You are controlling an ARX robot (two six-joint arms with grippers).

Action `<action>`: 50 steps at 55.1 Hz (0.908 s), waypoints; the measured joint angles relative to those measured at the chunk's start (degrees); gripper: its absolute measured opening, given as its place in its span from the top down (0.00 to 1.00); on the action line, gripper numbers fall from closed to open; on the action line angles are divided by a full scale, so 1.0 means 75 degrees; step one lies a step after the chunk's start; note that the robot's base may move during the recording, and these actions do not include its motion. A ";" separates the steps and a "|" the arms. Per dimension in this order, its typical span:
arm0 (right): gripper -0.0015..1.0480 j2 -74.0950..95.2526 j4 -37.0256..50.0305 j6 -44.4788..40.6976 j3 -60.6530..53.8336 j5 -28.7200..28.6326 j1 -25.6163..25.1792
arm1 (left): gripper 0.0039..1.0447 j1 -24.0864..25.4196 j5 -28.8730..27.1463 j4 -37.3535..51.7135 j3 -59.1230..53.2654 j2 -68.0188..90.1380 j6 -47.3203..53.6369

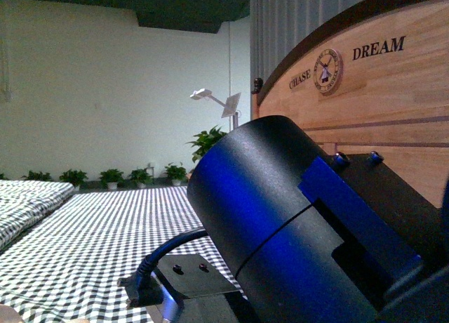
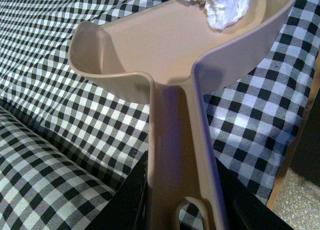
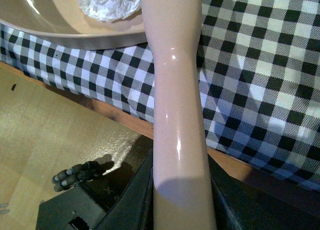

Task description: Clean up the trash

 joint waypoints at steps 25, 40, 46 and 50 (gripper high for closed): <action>0.79 -0.0012 0.0557 0.0796 0.0140 -0.0047 -0.0525 | 0.73 0.0000 0.0000 0.0000 0.0000 0.0000 0.0023; 0.79 0.0172 0.1017 0.0682 0.0160 0.0583 -0.1000 | 0.73 0.0000 0.0000 0.0000 0.0000 0.0000 0.0026; 0.79 0.0318 0.1343 0.0382 0.0175 0.1279 -0.1367 | 0.73 -0.0003 0.0000 0.0000 0.0000 0.0000 0.0026; 0.79 0.0373 0.1547 0.0134 0.0189 0.1749 -0.1699 | 0.73 0.0000 0.0000 0.0000 0.0000 0.0000 0.0026</action>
